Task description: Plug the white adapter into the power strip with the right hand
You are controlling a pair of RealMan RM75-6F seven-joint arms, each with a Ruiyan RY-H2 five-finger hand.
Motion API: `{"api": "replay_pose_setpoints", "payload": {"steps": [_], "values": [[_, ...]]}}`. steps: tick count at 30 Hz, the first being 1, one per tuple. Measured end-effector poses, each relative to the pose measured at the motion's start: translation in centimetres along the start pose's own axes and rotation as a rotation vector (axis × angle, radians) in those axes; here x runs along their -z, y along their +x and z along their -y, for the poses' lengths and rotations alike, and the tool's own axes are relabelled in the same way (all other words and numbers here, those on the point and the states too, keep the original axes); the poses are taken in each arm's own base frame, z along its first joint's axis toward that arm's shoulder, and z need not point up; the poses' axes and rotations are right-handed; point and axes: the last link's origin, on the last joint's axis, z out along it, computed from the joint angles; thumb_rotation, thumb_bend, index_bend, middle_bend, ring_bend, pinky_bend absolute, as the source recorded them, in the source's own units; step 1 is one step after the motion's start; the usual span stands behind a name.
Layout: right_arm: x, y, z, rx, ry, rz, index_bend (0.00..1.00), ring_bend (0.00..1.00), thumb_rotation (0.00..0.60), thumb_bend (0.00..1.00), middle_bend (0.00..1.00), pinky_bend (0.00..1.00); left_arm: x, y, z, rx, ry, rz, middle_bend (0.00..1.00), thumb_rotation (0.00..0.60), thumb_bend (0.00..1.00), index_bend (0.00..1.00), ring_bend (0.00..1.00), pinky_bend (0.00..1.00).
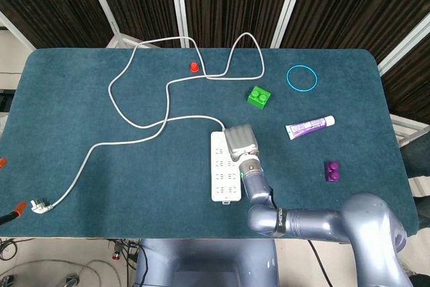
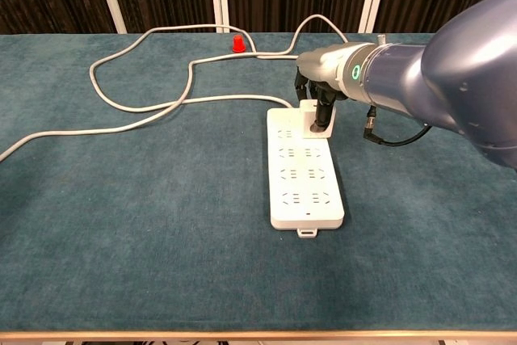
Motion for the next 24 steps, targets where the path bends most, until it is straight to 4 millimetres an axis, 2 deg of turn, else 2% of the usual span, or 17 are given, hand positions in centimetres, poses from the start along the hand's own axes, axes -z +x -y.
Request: {"api": "replay_pose_setpoints", "payload": {"steps": [24], "values": [[0.1,-1.5,0.7,0.016,0.017,0.012,0.94,0.88,0.600,0.69,0.81,0.80,0.0,0.0,0.0,-0.001,0.003,-0.001,0.00,0.600,0.14,0.15,0.00,0.01]]}}
